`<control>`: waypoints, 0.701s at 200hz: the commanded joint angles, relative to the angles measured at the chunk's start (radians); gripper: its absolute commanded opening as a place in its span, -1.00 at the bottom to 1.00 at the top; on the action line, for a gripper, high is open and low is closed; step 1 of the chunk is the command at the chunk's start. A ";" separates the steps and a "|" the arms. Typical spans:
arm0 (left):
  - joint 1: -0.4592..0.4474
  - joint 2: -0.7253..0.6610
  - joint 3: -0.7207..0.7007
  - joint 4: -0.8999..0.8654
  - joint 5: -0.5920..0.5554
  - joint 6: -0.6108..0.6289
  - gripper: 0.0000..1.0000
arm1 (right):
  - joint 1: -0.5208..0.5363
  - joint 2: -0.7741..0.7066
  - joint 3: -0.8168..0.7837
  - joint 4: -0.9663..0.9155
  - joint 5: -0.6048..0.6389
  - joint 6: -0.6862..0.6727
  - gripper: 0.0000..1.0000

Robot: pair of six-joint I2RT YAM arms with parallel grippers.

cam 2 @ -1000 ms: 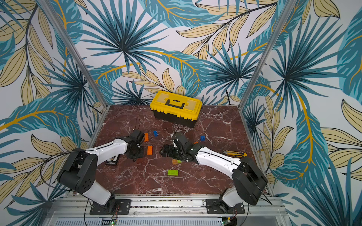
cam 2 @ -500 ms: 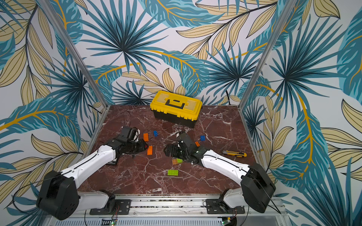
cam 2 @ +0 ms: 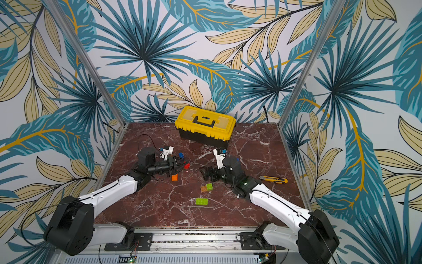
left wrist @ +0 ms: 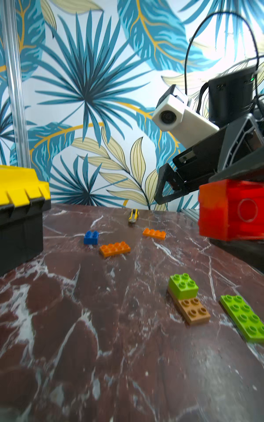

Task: Assemble the number 5 with lego
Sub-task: Pick up the lego brick from the center of the board.

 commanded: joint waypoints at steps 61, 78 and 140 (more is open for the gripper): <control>-0.058 -0.015 0.000 0.163 0.095 -0.105 -0.47 | -0.110 0.163 0.051 0.408 -0.606 -0.313 0.31; -0.059 -0.015 -0.002 0.163 0.090 -0.108 -0.47 | -0.110 0.183 0.063 0.420 -0.636 -0.353 0.32; -0.065 -0.016 -0.003 0.183 0.089 -0.115 -0.47 | -0.110 0.223 0.109 0.343 -0.618 -0.421 0.33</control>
